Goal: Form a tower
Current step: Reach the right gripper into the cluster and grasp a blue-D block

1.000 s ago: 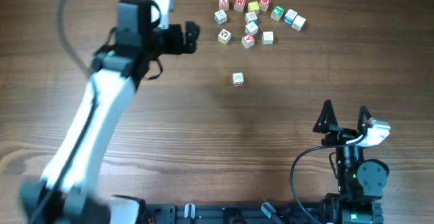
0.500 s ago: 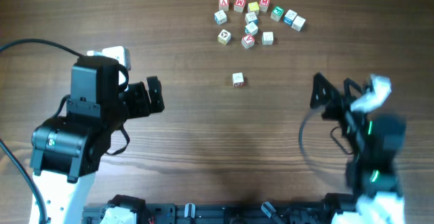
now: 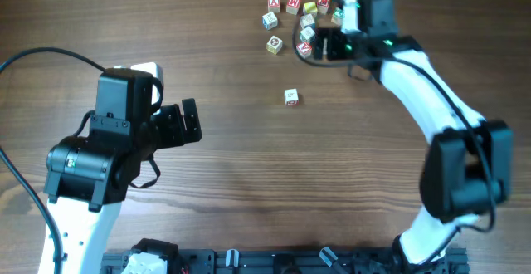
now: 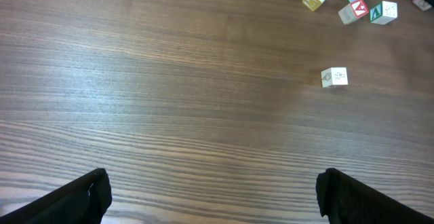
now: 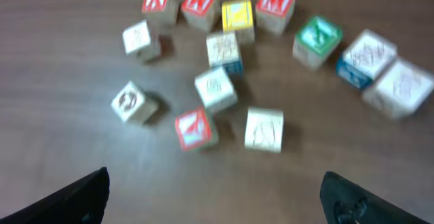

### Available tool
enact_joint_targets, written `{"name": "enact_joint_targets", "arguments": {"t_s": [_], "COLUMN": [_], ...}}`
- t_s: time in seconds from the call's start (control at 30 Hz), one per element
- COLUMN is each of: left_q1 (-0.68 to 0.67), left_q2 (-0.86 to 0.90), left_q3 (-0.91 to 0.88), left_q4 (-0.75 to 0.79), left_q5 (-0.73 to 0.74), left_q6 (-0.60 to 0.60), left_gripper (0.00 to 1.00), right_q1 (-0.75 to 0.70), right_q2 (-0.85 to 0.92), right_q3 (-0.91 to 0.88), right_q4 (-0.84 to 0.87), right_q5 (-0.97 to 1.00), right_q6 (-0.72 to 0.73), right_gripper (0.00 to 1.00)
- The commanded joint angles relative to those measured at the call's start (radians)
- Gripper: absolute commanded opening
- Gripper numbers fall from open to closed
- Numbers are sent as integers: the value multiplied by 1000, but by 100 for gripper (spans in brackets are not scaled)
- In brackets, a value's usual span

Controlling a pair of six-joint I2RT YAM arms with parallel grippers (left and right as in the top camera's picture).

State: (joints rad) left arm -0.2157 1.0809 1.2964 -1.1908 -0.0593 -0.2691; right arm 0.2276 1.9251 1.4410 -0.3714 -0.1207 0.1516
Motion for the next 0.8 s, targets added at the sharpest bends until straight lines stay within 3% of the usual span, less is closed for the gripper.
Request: {"name": "enact_joint_targets", "arguments": {"t_s": [0.0, 0.13, 0.27, 0.53, 0.63, 0.77], "left_q1": [0, 0, 0, 0, 0, 0], "left_q2": [1, 1, 1, 1, 1, 1], "left_q3": [-5, -5, -5, -5, -5, -5], "left_q4": [0, 0, 0, 0, 0, 0], "left_q5": [-13, -14, -13, -13, -13, -13], "left_q6": [-8, -8, -8, -8, -8, -8], "left_gripper": [100, 100, 100, 100, 100, 100], "right_q1": [-3, -6, -10, -23, -23, -11], "right_q2": [142, 267, 323, 351, 344, 255], "right_q3": [112, 171, 171, 177, 228, 348], "right_q4": [7, 33, 48, 49, -28, -248], "right_q5": [125, 133, 147, 147, 147, 142], "right_q6": [-18, -22, -23, -28, -28, -18], "right_gripper": [99, 99, 85, 27, 14, 7]}}
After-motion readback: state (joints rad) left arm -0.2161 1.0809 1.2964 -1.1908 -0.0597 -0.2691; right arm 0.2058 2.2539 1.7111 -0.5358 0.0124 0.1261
